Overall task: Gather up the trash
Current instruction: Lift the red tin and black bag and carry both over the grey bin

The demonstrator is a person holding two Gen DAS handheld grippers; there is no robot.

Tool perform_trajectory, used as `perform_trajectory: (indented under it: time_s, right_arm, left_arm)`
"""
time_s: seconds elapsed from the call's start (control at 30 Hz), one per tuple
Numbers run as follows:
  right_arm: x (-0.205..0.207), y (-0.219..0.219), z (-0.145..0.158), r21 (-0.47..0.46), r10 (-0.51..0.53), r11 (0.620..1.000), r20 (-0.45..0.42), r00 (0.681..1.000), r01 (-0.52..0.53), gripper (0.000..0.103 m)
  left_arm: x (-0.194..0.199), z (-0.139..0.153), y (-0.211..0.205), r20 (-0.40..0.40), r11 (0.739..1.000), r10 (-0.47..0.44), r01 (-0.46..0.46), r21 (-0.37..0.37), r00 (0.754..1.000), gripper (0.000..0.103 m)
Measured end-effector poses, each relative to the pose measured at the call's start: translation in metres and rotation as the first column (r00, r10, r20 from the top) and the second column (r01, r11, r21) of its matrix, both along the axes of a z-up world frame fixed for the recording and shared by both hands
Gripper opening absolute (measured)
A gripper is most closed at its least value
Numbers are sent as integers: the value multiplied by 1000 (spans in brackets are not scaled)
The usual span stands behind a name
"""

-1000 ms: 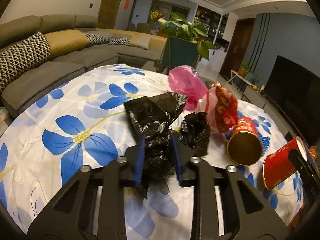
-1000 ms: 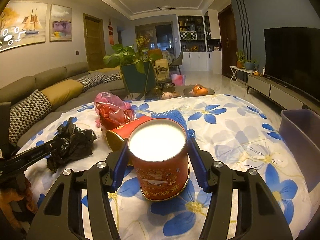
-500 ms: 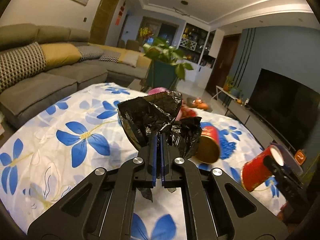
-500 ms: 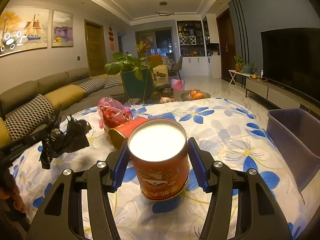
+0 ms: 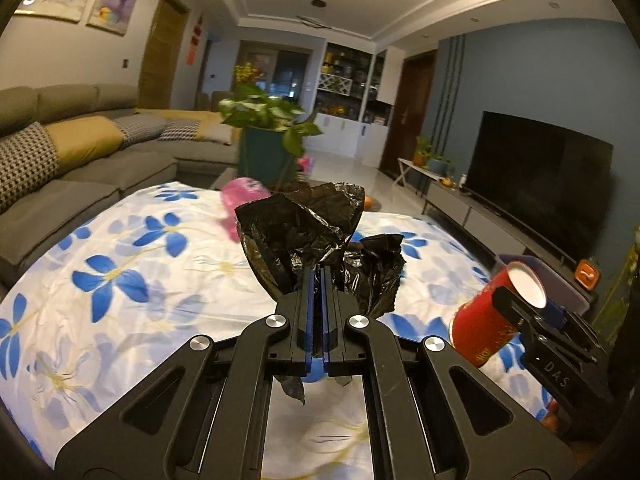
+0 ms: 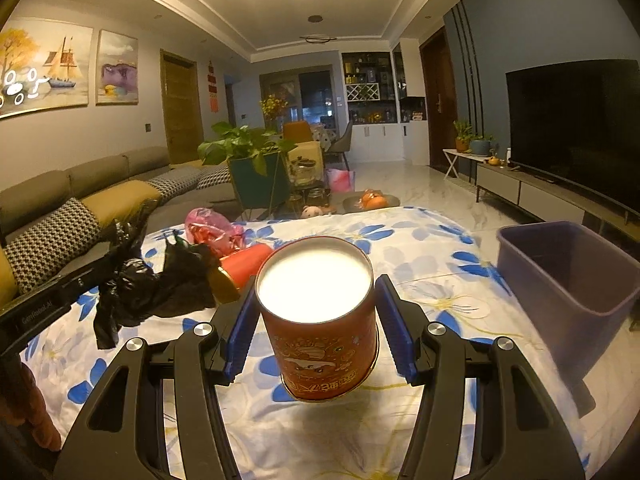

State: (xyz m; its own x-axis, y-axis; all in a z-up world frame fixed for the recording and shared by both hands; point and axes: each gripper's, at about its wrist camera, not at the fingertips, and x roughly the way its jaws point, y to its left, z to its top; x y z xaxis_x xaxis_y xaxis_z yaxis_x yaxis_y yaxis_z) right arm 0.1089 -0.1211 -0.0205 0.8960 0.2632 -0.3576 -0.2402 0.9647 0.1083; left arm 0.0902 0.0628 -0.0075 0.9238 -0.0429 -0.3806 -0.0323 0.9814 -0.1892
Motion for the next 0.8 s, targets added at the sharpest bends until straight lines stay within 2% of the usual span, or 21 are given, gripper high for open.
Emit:
perform_trajectory:
  time_s: [0.47,0.8]
  right_arm:
    - [-8,-52,11,11,-85,996,39,996,84,57]
    - [-8,-107,22,13,-178,984,75,981,177,57]
  left_arm:
    - [12,14,-72,27,992,-122,121,38,992,2]
    - [24,28,-132,56,973,-228,224,64,972,2]
